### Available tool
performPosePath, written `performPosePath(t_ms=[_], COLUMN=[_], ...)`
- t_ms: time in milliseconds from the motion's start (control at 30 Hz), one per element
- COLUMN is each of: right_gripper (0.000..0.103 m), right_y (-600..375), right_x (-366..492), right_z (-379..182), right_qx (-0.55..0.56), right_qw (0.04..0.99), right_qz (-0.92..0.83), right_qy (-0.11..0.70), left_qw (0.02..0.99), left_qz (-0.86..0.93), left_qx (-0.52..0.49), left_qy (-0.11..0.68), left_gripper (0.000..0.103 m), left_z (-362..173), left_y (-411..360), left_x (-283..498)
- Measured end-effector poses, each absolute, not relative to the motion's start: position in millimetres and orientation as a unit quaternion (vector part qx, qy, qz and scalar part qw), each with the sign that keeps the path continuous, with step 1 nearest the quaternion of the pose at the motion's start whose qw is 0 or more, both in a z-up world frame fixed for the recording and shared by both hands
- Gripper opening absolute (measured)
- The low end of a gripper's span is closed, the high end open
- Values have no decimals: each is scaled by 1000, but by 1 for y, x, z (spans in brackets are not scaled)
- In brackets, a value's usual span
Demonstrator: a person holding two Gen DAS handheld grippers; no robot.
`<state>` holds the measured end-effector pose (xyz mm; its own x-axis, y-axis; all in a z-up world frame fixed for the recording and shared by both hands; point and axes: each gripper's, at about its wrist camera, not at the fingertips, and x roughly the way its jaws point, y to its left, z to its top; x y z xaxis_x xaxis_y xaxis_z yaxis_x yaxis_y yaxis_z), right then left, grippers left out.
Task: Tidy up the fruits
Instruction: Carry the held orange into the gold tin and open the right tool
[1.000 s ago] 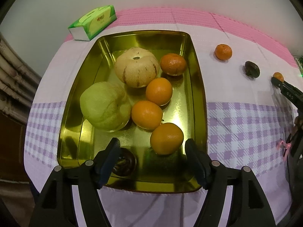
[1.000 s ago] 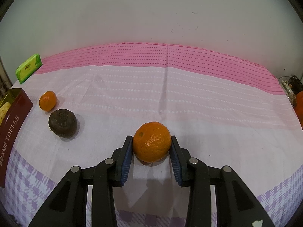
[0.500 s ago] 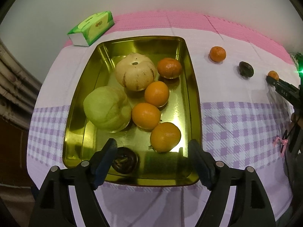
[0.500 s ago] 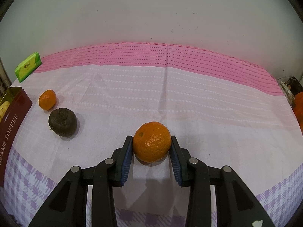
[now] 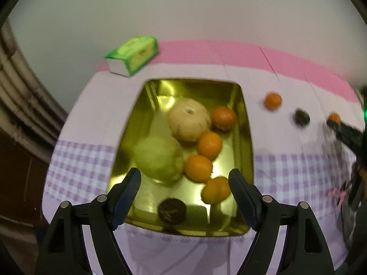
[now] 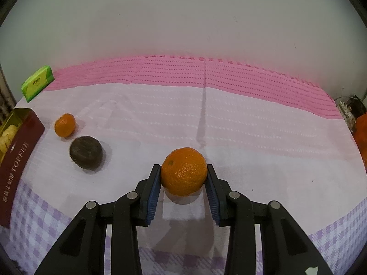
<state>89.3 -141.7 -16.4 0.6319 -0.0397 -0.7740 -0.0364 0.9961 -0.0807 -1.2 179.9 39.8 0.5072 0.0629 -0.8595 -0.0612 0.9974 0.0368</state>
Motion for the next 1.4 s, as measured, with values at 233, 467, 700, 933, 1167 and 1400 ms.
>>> performPosePath(t_ms=[233, 467, 700, 933, 1167, 1400], right_gripper=[35, 35, 35, 35, 35, 35], right_y=[-120, -59, 23, 92, 130, 147], right_x=[84, 75, 59, 48, 45, 46], right_z=[5, 27, 37, 33, 21, 8], right_qx=[-46, -59, -86, -117, -138, -153], right_qw=[907, 905, 888, 864, 847, 841], right_qz=[31, 107, 203, 277, 304, 309], right_qy=[417, 407, 404, 404, 413, 416], left_qw=[877, 869, 865, 860, 846, 841], left_qz=[157, 194, 180, 192, 205, 201], left_qx=[17, -13, -25, -58, -88, -111], left_qy=[455, 455, 468, 469, 484, 489], left_gripper=[79, 79, 79, 82, 82, 82], left_z=[53, 53, 49, 46, 33, 28], left_y=[222, 252, 259, 277, 293, 296], left_x=[-1, -7, -7, -11, -8, -8])
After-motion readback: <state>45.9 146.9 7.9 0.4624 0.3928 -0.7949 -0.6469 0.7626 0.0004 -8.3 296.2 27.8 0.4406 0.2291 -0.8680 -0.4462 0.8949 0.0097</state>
